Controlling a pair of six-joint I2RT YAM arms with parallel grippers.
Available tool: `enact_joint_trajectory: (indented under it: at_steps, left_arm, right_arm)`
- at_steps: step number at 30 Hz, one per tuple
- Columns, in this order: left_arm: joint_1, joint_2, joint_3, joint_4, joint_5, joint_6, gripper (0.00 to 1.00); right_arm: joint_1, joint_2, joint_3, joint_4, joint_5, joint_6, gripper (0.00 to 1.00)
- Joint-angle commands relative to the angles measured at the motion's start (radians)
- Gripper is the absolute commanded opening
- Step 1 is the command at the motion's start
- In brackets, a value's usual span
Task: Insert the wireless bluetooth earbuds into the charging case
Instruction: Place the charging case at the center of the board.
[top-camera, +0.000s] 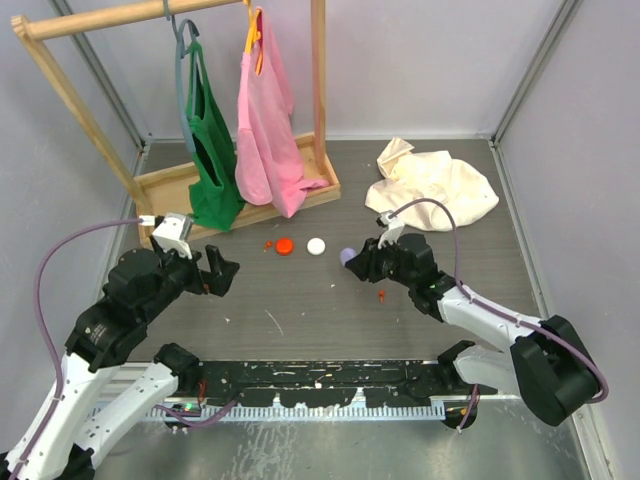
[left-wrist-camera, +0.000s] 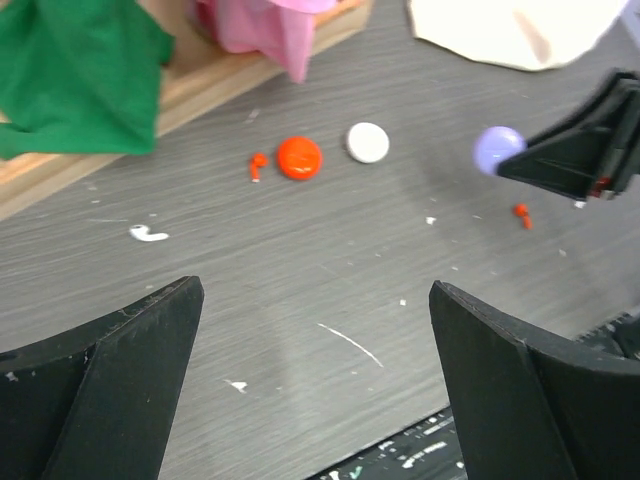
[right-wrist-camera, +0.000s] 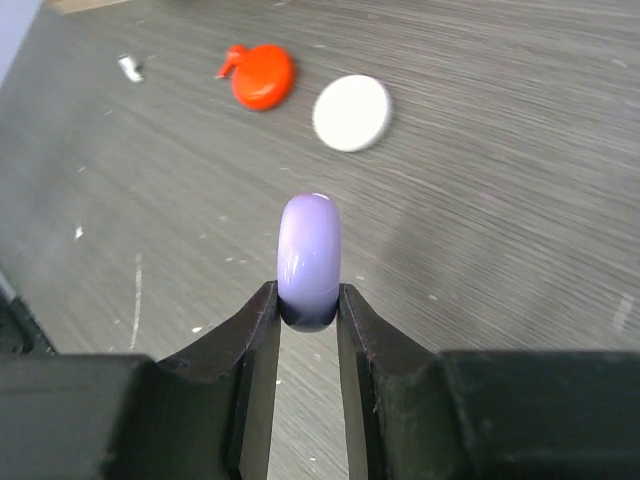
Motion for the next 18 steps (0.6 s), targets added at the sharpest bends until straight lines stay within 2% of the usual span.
enact_joint_trajectory:
  at_steps: [1,6,18]
  left_arm:
    - [0.000,-0.043,-0.029,0.006,-0.184,0.090,0.98]
    - [0.000,-0.092,-0.114,0.075,-0.240,0.108,0.98]
    - [0.000,-0.180,-0.184,0.113,-0.238,0.117,0.98]
  right_arm:
    - [-0.073,-0.044,0.006,-0.071,0.139,0.087,0.03]
    - [-0.208,-0.057,-0.032,-0.083,0.176,0.169,0.04]
    - [-0.503,-0.021,-0.097,-0.037,0.217,0.296,0.09]
